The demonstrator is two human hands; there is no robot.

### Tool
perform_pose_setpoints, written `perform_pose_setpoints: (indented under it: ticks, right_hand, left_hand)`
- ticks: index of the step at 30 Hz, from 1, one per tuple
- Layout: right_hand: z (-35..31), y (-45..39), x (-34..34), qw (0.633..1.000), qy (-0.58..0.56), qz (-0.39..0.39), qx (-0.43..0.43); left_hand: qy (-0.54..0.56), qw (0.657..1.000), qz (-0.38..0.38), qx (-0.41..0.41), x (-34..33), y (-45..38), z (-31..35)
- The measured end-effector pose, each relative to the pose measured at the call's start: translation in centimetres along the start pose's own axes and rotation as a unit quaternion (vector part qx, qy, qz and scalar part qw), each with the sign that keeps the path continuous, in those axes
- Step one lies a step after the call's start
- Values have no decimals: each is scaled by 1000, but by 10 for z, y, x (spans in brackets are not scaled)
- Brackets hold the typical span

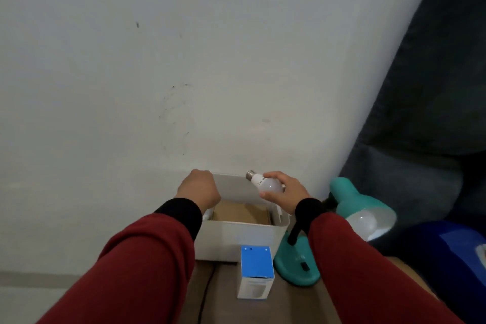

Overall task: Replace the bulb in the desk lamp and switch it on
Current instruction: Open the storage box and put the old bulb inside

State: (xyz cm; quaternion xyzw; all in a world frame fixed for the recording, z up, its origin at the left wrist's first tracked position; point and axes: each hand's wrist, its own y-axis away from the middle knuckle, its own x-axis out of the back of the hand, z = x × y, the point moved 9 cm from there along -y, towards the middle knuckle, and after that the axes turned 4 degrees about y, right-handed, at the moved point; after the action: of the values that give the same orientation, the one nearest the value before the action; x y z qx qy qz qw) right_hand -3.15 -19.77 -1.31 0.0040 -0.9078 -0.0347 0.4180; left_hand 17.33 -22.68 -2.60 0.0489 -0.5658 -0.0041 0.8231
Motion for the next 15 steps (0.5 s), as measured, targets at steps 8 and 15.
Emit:
perform_pose_setpoints:
  ticks: [8, 15]
  right_hand:
    - [27, -73, -73, 992, 10, -127, -4]
    - [47, -87, -105, 983, 66, -169, -26]
  left_hand:
    - [21, 999, -41, 26, -55, -46, -22]
    - [1, 996, -85, 31, -87, -63, -33]
